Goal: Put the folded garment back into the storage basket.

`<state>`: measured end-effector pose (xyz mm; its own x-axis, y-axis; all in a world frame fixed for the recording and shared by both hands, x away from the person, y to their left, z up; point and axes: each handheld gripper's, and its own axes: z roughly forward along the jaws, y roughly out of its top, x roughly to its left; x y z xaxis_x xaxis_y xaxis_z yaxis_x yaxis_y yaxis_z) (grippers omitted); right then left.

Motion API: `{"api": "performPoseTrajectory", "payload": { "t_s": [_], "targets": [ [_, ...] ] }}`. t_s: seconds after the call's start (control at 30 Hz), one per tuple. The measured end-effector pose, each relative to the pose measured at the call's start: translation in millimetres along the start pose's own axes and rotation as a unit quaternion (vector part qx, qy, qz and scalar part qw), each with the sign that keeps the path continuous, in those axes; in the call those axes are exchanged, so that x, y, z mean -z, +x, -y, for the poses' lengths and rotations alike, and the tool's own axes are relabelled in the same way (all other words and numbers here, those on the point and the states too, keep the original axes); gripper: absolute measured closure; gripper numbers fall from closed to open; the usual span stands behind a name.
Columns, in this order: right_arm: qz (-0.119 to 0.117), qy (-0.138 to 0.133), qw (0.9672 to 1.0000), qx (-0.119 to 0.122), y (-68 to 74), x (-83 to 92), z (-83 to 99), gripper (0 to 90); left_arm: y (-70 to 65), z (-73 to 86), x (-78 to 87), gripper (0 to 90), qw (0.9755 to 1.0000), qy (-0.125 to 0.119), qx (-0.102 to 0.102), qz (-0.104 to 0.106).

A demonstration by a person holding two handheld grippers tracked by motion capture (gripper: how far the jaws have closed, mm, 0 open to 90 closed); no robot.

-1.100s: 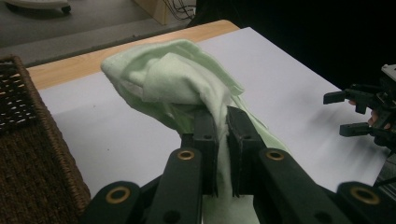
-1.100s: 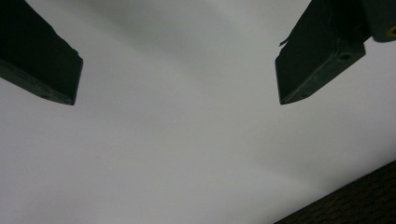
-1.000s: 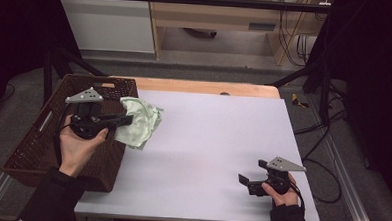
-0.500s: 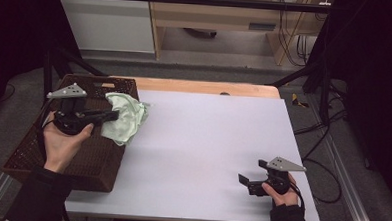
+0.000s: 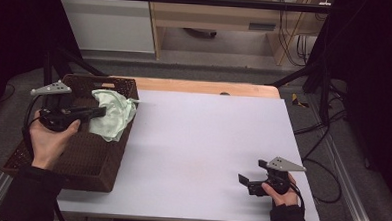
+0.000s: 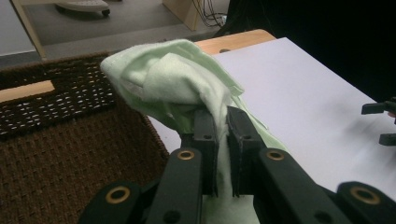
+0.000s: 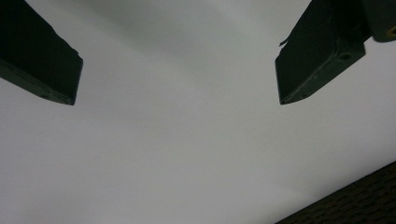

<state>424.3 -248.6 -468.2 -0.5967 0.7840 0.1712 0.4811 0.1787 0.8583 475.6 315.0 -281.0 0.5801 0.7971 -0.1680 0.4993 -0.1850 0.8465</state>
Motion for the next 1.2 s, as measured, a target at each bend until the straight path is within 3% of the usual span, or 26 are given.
{"api": "performPoseTrajectory", "payload": {
  "t_s": [0.7,1.2],
  "targets": [
    [0.000,0.001,1.0000,-0.001,0.0,-0.4,0.1,1.5,37.9,10.5,6.2,82.5,0.9991,0.011,0.017,-0.037],
    [0.001,0.003,1.0000,0.001,-0.2,-0.8,0.2,1.5,62.6,30.4,5.0,82.5,0.9970,0.030,0.038,-0.061]
  ]
}}
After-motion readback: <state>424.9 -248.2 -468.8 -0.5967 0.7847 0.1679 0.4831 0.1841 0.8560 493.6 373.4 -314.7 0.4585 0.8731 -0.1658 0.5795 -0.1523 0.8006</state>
